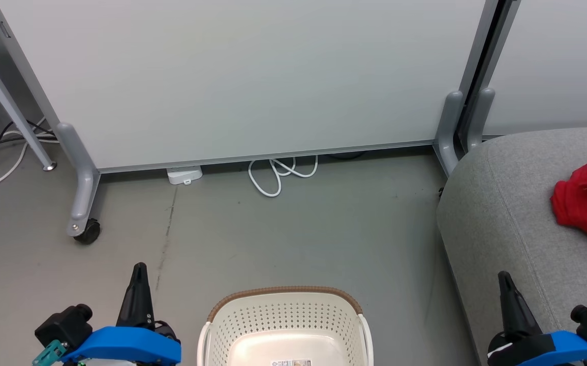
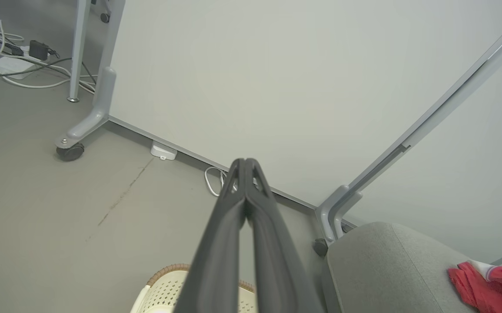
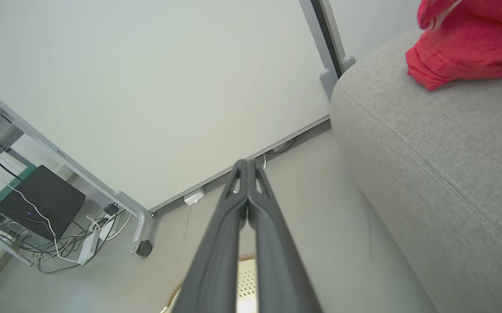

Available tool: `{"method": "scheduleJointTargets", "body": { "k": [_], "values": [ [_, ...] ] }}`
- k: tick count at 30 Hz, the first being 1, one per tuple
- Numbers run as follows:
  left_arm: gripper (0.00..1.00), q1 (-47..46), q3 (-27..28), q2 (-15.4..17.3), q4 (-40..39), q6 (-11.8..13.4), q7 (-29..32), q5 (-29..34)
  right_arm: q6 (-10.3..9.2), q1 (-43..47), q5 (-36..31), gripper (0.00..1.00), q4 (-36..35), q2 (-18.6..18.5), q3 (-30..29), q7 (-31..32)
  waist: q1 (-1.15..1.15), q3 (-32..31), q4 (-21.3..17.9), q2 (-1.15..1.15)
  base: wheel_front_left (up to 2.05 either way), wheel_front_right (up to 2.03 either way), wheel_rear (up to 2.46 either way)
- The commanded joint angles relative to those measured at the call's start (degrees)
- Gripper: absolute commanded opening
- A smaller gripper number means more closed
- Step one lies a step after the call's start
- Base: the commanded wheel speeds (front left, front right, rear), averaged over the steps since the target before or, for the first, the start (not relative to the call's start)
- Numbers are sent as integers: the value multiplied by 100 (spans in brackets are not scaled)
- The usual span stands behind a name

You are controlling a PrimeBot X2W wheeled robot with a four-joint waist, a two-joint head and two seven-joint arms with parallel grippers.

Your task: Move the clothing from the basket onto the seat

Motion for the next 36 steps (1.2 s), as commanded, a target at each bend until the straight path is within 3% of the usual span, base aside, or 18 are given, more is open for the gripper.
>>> {"method": "scheduleJointTargets", "body": {
  "k": [1,36],
  "values": [
    [0,-182,51,0,-103,-26,47,-197,1,-168,224,0,-110,-2,-20,42,0,1,-3,0,0,0,0],
    [0,-355,459,-1,-148,-164,719,-2738,2,-398,2871,0,-202,32,-141,714,0,29,-107,0,0,0,0]
  ]
}}
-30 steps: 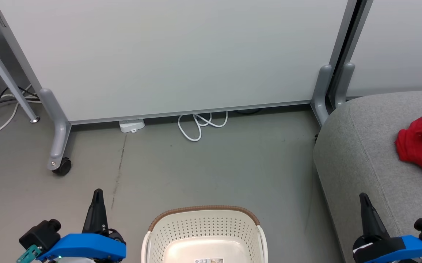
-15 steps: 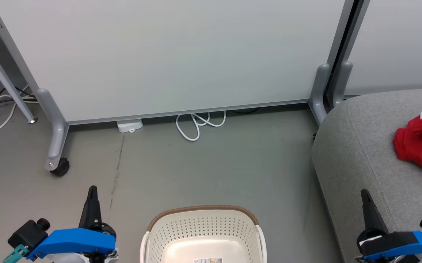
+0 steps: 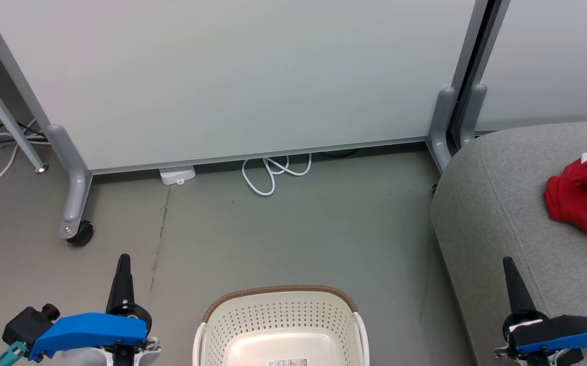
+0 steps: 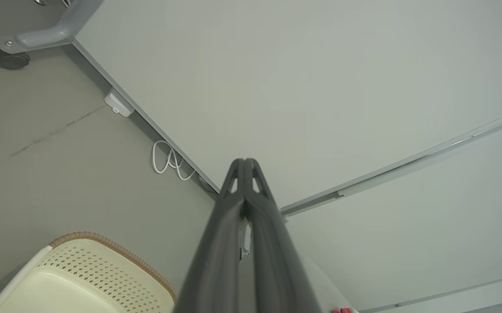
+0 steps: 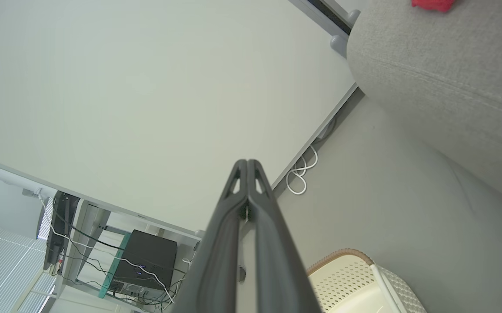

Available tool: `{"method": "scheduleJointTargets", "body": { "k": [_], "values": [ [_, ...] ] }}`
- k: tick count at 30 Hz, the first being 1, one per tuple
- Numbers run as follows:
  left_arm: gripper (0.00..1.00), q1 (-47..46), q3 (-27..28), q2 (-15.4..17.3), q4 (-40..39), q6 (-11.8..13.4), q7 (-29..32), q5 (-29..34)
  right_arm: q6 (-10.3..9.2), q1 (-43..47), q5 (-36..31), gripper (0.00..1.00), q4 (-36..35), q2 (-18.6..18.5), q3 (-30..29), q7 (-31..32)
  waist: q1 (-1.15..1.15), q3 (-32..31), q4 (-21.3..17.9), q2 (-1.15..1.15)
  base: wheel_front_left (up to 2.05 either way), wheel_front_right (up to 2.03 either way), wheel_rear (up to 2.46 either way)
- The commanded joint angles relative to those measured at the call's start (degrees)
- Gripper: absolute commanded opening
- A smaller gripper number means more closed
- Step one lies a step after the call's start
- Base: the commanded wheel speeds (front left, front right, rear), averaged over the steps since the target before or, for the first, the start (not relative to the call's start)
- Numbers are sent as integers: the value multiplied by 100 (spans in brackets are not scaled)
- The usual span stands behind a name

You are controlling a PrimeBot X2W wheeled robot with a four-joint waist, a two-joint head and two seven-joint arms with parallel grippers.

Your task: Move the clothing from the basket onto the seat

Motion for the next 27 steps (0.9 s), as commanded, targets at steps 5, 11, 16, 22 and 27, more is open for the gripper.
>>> {"method": "scheduleJointTargets", "body": {
  "k": [5,11,16,22,27],
  "values": [
    [0,-162,99,2,-74,-51,103,-396,2,-174,421,0,-86,6,-32,100,0,5,-16,0,0,0,0],
    [0,-187,145,2,-79,-71,196,-734,2,-207,774,0,-100,11,-48,195,0,9,-34,0,0,0,0],
    [0,-203,193,1,-82,-90,262,-1007,2,-230,1055,0,-106,16,-59,265,0,14,-49,0,0,0,0],
    [0,-218,247,1,-88,-108,347,-1315,2,-252,1378,0,-117,20,-74,350,0,18,-66,0,0,0,0],
    [0,-230,283,1,-92,-113,414,-1558,2,-266,1639,0,-124,24,-86,410,0,22,-81,0,0,0,0]
  ]
}}
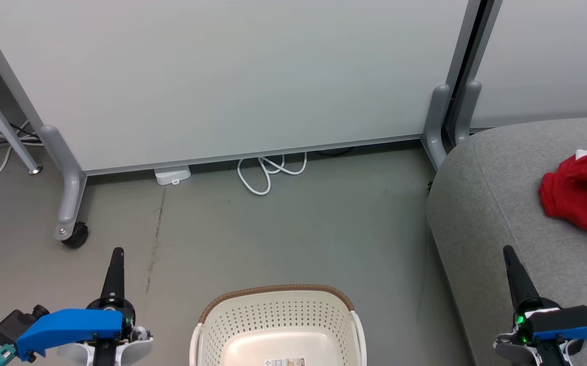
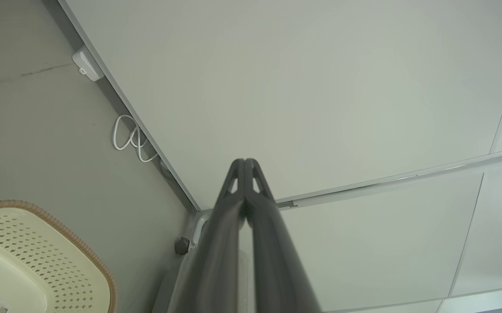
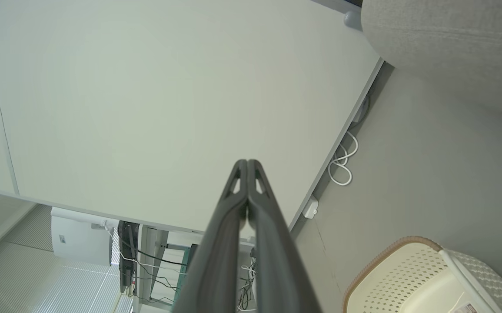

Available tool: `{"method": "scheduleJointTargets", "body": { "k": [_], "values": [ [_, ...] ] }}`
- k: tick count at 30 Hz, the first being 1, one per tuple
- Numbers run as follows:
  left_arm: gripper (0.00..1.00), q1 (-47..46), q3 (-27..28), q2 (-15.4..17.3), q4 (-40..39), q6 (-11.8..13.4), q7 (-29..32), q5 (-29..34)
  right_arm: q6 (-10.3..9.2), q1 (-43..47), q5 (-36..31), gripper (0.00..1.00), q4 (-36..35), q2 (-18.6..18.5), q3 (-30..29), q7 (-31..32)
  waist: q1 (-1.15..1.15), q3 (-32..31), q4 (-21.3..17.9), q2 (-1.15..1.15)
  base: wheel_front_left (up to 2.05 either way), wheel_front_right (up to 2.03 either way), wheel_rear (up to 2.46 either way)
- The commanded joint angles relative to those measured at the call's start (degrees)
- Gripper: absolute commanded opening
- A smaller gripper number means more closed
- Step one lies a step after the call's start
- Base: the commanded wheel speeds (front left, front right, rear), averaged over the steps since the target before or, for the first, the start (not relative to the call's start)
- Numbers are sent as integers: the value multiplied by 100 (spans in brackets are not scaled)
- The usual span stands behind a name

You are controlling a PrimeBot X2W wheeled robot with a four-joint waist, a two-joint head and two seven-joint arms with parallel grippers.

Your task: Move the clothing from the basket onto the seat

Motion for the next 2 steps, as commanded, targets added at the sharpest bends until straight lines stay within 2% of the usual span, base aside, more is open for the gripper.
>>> {"method": "scheduleJointTargets", "body": {
  "k": [1,2],
  "values": [
    [0,-109,53,1,-56,-29,42,-144,2,-94,173,0,-59,10,-16,37,0,2,-6,0,0,0,0],
    [0,-114,60,1,-58,-33,58,-195,2,-100,221,0,-60,11,-18,53,0,2,-8,0,0,0,0]
  ]
}}
